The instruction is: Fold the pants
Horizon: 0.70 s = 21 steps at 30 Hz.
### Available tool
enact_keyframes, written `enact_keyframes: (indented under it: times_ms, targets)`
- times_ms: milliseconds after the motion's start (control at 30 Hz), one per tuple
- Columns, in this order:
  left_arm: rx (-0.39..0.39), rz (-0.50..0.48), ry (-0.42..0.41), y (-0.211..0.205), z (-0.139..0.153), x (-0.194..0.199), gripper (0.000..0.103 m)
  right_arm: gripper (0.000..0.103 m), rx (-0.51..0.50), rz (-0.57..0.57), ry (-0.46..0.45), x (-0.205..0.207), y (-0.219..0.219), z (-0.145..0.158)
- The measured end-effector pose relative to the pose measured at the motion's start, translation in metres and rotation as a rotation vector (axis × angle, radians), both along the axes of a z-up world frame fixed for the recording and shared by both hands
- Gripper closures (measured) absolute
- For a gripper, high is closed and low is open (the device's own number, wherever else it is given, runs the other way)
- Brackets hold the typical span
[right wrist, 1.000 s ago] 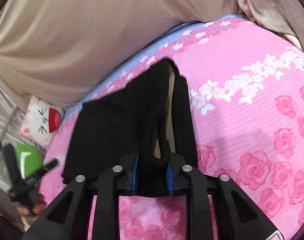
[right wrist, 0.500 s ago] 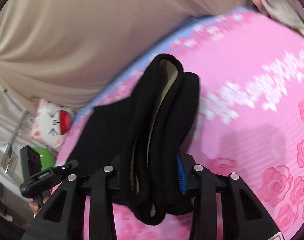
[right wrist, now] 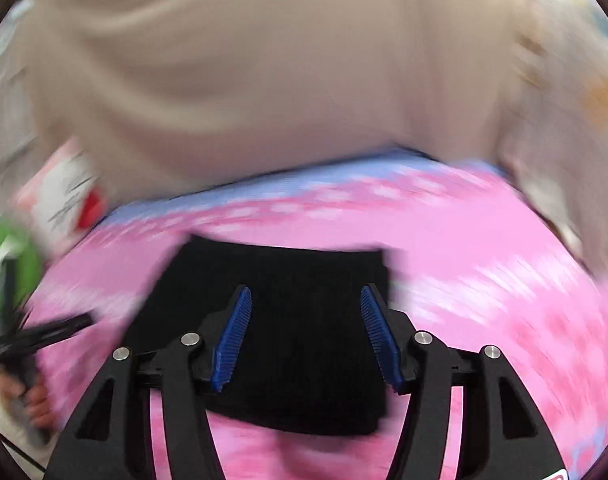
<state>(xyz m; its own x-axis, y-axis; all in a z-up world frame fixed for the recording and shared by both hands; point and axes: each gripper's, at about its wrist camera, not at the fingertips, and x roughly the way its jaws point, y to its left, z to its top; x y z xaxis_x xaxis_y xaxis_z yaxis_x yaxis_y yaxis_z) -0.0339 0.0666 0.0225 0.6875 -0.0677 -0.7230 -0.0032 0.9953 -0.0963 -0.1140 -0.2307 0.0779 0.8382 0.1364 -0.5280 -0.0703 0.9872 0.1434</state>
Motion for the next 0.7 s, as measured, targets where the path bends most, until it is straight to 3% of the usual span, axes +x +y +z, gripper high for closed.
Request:
enact_keyframes:
  times_ms: [100, 167, 367, 400, 433, 467, 633, 700]
  targets:
    - [0.033, 0.023, -0.032, 0.004, 0.005, -0.004, 0.031, 0.050, -0.068, 0.192, 0.040, 0.038, 0.068, -0.011]
    - [0.033, 0.026, -0.044, 0.011, 0.009, -0.010, 0.024, 0.052, -0.083, 0.260, 0.080, 0.063, 0.101, -0.024]
    - [0.046, 0.075, -0.059, 0.048, 0.014, -0.019, 0.017, 0.068, -0.086, 0.334, 0.172, 0.112, 0.149, -0.053]
    - [0.037, 0.088, -0.056, 0.055, 0.013, -0.018, 0.017, 0.074, -0.093, 0.342, 0.191, 0.117, 0.155, -0.058]
    - [0.029, 0.097, -0.054, 0.058, 0.013, -0.019, 0.017, 0.093, -0.093, 0.351, 0.214, 0.122, 0.161, -0.064]
    - [0.021, 0.106, -0.052, 0.062, 0.013, -0.019, 0.017, 0.103, -0.088, 0.365, 0.238, 0.125, 0.163, -0.068]
    - [-0.007, 0.136, -0.040, 0.078, 0.011, -0.013, 0.017, 0.103, -0.042, 0.373, 0.252, 0.133, 0.163, -0.074]
    - [-0.002, 0.139, -0.042, 0.081, 0.014, -0.011, 0.017, 0.103, 0.021, 0.506, 0.276, 0.109, 0.172, -0.065]
